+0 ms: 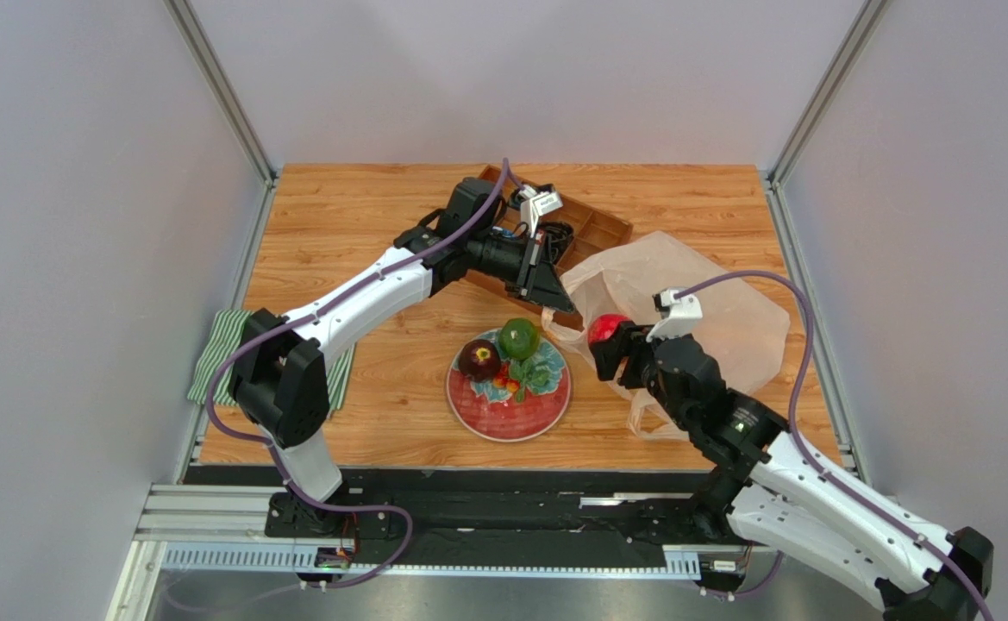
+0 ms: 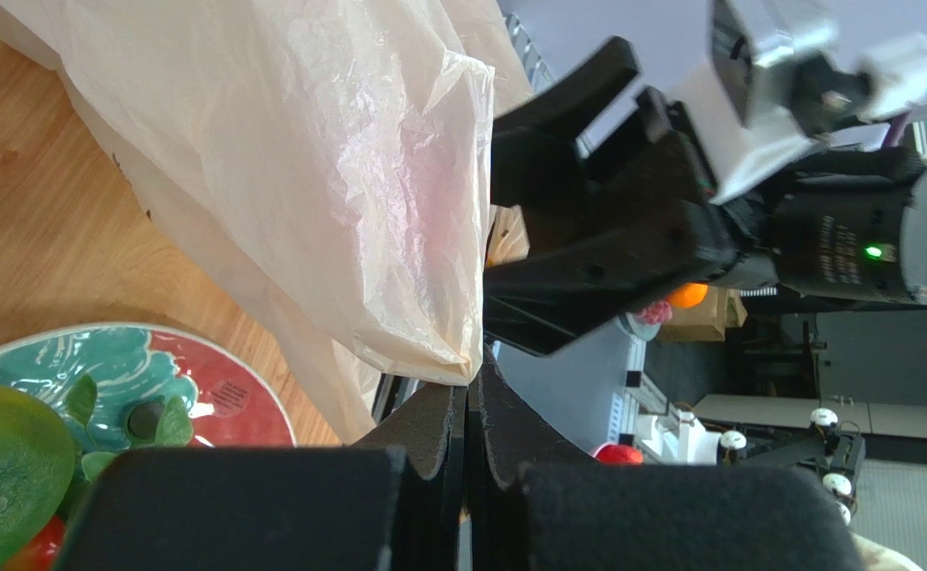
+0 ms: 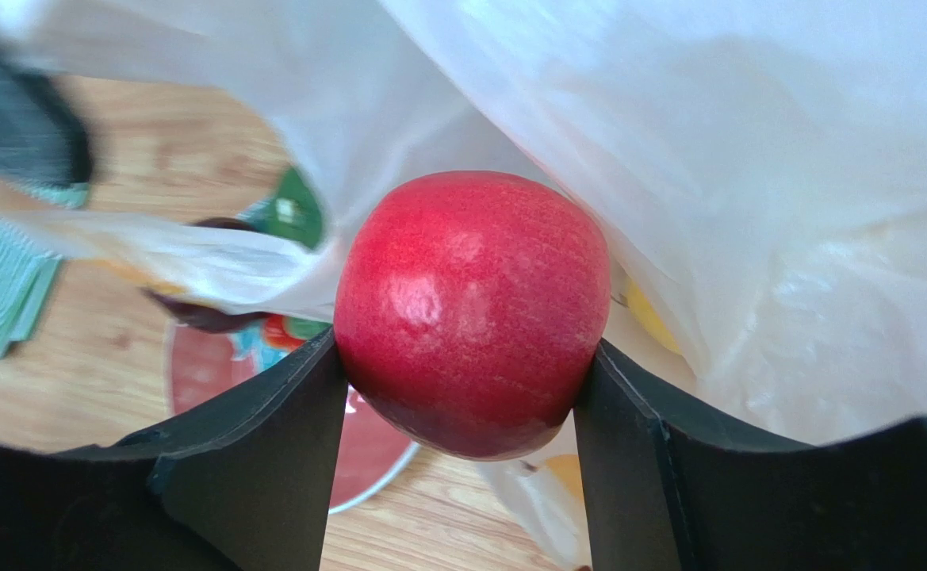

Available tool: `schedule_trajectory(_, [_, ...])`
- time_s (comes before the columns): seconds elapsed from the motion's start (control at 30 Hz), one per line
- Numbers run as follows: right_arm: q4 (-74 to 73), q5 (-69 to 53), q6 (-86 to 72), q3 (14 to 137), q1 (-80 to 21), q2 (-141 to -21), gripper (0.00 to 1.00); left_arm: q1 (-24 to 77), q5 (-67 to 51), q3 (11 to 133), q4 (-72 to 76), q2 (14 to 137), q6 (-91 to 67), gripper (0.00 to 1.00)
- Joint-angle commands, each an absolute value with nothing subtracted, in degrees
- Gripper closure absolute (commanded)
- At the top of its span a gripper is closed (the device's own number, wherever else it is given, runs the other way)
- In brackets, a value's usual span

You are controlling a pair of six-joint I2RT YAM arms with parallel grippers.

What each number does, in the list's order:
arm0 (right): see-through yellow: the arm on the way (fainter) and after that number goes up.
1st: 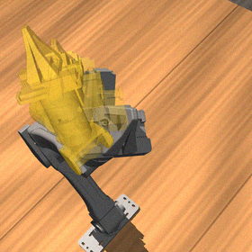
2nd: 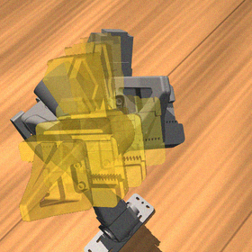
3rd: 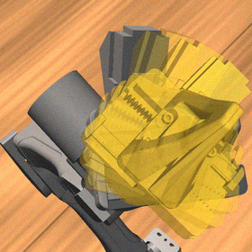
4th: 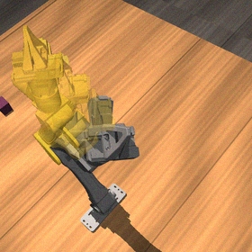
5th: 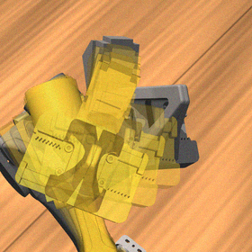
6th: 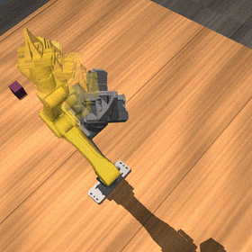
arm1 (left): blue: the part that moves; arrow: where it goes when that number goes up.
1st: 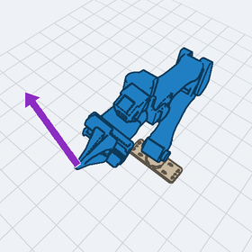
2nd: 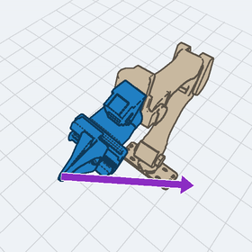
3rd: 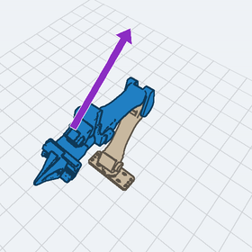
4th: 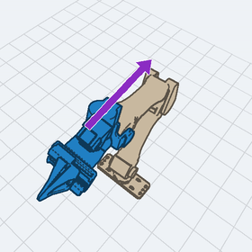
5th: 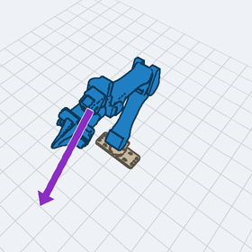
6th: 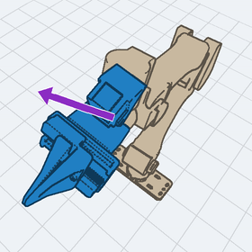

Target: Place the fruits into the plastic bag

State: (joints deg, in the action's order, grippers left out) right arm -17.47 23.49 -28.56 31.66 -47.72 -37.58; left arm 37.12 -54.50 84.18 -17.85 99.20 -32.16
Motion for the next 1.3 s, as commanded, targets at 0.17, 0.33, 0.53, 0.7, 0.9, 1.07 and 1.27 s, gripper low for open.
schedule_trajectory(0.17, [-23.2,24.8,-32.9,36.5,-44.0,-48.9,0.79,37.1,-54.9,86.7,-17.1,96.2,-31.0,1.00])
schedule_trajectory(0.33, [-21.2,33.6,-33.5,37.4,-46.9,-54.7,0.80,37.2,-54.9,86.8,-17.2,96.4,-31.0,1.00])
schedule_trajectory(0.53, [-19.4,42.6,-32.7,39.3,-49.7,-60.4,0.80,37.2,-54.9,86.8,-17.2,96.6,-31.1,1.00])
schedule_trajectory(0.7, [-25.8,51.7,-33.7,42.4,-49.7,-66.4,0.75,37.1,-55.0,86.8,-17.2,96.5,-31.0,1.00])
schedule_trajectory(0.9, [-28.2,54.5,-32.1,41.8,-47.0,-63.5,0.70,37.1,-55.1,86.8,-17.2,96.3,-31.1,1.00])
schedule_trajectory(1.07, [-27.2,48.4,-30.0,39.5,-37.1,-62.1,0.69,37.2,-55.0,86.8,-17.1,96.1,-31.1,1.00])
schedule_trajectory(1.27, [-25.7,43.2,-28.4,38.6,-33.3,-61.4,0.65,37.2,-55.0,86.8,-17.1,96.3,-31.2,1.00])
